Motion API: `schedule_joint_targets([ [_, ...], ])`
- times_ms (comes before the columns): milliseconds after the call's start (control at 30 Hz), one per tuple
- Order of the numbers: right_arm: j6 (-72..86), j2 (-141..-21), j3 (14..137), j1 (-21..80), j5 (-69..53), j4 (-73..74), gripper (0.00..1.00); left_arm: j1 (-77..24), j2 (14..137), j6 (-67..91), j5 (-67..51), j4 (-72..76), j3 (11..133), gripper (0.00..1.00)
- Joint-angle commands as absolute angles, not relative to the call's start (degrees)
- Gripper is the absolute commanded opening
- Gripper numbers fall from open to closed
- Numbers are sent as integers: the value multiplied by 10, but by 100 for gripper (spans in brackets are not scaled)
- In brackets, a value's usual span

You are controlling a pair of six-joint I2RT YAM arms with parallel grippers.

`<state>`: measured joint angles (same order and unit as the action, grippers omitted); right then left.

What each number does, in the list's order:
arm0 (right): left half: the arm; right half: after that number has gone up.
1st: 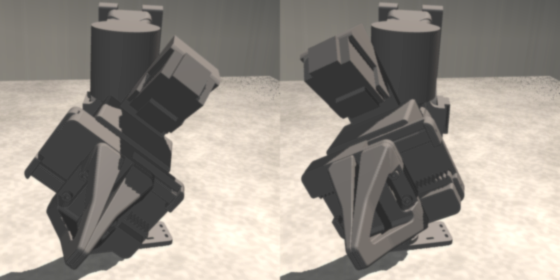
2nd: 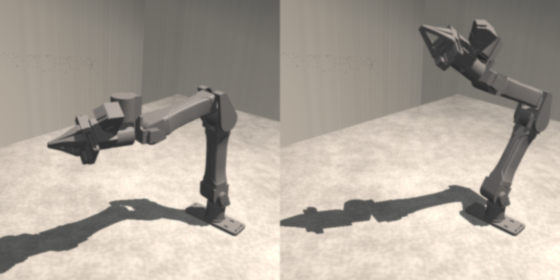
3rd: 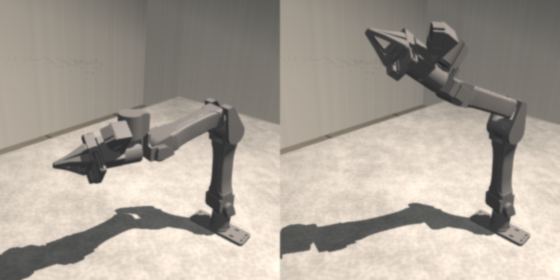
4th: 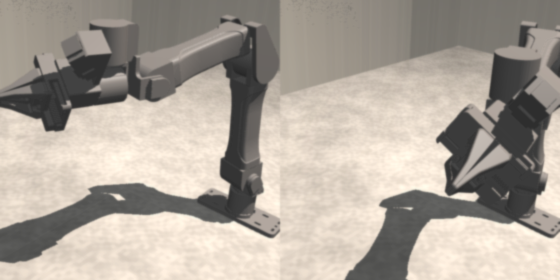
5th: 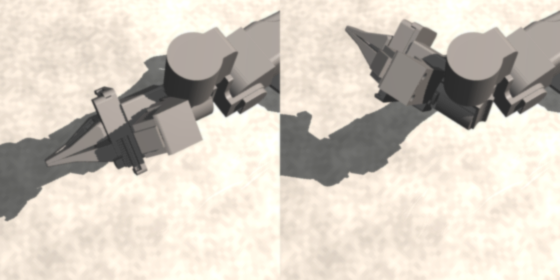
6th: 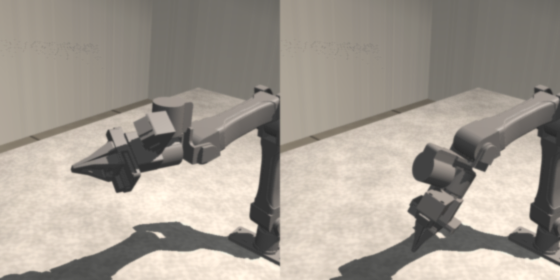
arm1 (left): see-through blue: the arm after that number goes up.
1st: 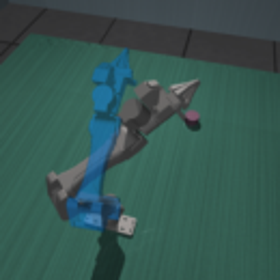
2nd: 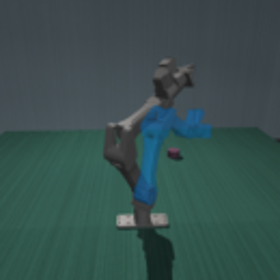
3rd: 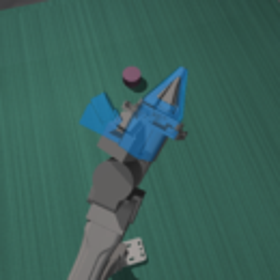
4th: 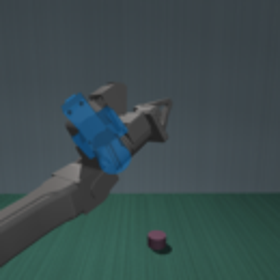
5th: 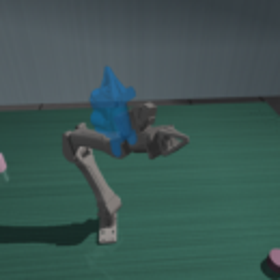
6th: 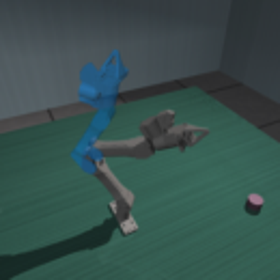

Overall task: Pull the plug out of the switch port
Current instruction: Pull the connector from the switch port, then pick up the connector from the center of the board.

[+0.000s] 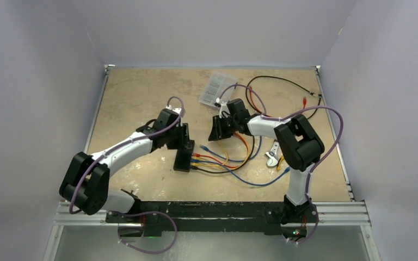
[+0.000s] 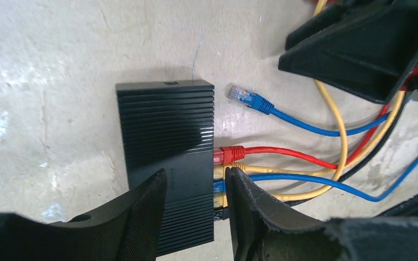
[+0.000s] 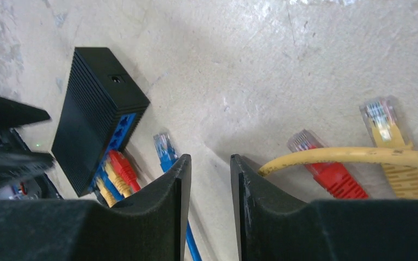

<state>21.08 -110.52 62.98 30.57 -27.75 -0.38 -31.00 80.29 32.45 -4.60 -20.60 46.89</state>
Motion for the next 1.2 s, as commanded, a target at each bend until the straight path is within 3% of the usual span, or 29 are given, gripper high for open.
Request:
schedule_joint_targets([
  [0,180,-1069,613,304,-248,45,36,-245,778,280,-123,-190,464,44],
  [200,168,-1026,578,311,-238,74,46,-166,772,258,-156,-199,465,45],
  [367,167,-998,571,329,-215,94,48,-135,793,244,-174,-217,487,44],
  [1000,163,-1023,631,427,-51,180,45,-123,811,171,-115,-307,563,45],
  [1167,166,-1045,654,460,29,216,38,-118,814,168,-121,-307,565,45],
])
